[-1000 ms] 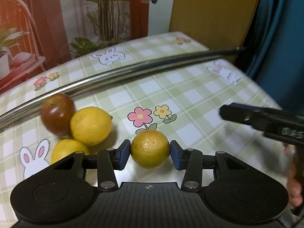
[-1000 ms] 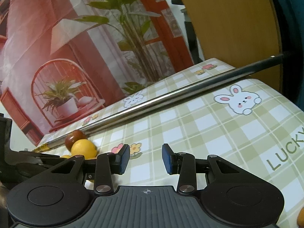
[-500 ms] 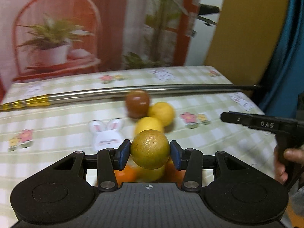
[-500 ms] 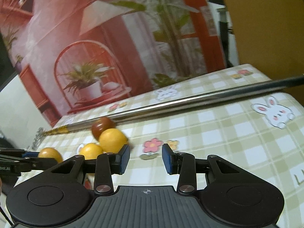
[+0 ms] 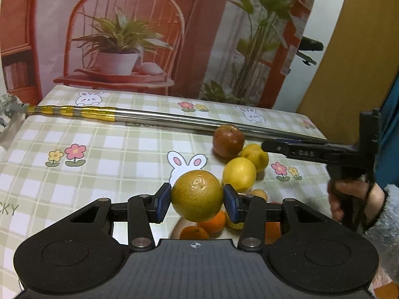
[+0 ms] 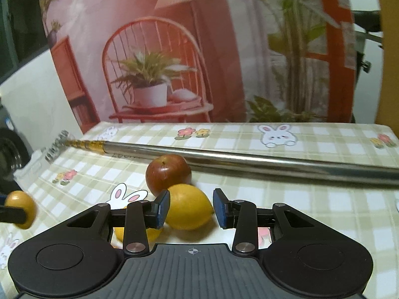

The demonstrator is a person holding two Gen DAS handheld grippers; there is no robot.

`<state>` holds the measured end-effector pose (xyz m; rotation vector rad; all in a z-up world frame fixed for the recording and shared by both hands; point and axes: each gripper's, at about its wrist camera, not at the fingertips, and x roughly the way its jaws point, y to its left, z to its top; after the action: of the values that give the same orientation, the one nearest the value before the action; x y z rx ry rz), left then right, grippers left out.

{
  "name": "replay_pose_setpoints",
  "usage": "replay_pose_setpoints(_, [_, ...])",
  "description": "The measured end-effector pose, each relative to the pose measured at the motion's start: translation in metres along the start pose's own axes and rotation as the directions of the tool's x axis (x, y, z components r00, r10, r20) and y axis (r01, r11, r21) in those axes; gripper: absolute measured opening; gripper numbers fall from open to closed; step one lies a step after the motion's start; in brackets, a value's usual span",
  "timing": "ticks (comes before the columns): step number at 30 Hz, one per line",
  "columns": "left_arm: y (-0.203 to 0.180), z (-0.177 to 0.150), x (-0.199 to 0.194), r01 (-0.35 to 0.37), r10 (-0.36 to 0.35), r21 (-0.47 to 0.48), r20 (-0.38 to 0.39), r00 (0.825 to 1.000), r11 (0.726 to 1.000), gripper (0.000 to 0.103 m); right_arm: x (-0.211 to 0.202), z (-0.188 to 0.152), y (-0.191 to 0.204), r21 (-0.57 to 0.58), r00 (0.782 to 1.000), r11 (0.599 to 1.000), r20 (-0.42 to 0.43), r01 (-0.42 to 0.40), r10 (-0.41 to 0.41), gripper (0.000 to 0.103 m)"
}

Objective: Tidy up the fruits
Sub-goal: 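Lift the yellow fruit with left tool while right tool grasps a yellow pear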

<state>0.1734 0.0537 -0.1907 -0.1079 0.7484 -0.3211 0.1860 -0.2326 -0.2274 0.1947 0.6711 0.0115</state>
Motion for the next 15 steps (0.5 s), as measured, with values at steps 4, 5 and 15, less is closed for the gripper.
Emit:
replay_pose_setpoints(4, [0.007, -0.003, -0.002, -0.004, 0.004, -0.020, 0.010, 1.000, 1.000, 0.048, 0.022, 0.009, 0.009, -0.005, 1.000, 1.000, -0.015, 0.008, -0.008, 0.047])
replay_pose_setpoints(5, [0.008, -0.003, -0.002, -0.004, 0.004, -0.026, 0.012, 1.000, 1.000, 0.048, 0.027, 0.011, 0.009, 0.006, 1.000, 1.000, -0.021, 0.004, -0.004, 0.047])
replay_pose_setpoints(15, [0.011, -0.011, 0.001, 0.015, -0.014, -0.050, 0.014, 1.000, 0.999, 0.048, 0.040, 0.002, 0.003, 0.056, 0.996, 0.998, -0.094, 0.010, -0.005, 0.045])
